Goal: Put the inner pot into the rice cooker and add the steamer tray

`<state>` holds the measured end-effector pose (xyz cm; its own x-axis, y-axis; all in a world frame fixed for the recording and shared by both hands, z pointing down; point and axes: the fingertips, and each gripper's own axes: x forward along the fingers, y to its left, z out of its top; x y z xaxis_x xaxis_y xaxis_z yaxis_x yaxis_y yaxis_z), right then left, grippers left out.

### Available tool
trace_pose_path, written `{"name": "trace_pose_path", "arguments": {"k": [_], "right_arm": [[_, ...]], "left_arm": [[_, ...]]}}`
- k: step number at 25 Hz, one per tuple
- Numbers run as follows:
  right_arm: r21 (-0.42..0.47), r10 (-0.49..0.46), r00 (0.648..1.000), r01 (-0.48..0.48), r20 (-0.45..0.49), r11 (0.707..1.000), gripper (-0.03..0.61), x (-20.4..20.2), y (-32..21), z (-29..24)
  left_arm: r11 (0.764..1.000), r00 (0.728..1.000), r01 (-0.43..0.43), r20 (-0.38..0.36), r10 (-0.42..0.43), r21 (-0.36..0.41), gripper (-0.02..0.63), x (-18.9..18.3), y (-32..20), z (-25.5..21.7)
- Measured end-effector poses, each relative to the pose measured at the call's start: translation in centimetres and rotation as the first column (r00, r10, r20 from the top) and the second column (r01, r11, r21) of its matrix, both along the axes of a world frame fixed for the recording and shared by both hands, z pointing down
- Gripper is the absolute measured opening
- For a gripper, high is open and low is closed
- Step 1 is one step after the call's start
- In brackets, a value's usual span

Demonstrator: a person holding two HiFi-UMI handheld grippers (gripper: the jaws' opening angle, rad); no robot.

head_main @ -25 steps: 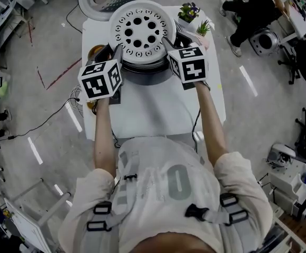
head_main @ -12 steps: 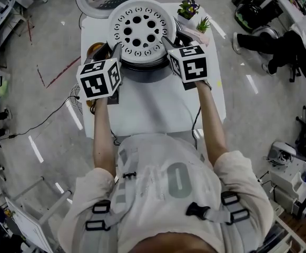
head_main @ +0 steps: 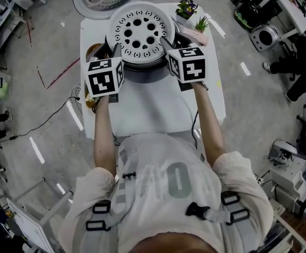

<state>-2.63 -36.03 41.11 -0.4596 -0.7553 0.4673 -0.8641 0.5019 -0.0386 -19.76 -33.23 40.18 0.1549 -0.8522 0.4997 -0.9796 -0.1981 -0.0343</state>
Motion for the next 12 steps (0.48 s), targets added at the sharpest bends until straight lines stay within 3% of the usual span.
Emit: {"name": "trace_pose_path", "arguments": {"k": [4, 9, 12], "right_arm": [[0.035, 0.040, 0.999, -0.040, -0.002, 0.999, 0.193, 0.2, -0.1, 0.0], [0.104, 0.063, 0.986, -0.047, -0.156, 0.993, 0.139, 0.6, 0.1, 1.2], [0.109, 0.063, 0.984, -0.045, -0.169, 0.993, 0.124, 0.5, 0.1, 1.2]], "left_arm": [[1.000, 1.000, 0.001, 0.001, -0.001, -0.012, 0.141, 0.0, -0.1, 0.6], [1.000, 1.000, 0.007, -0.003, -0.007, -0.026, 0.140, 0.2, 0.2, 1.7], [1.000, 1.000, 0.010, -0.006, -0.010, -0.025, 0.138, 0.3, 0.2, 1.7]]}}
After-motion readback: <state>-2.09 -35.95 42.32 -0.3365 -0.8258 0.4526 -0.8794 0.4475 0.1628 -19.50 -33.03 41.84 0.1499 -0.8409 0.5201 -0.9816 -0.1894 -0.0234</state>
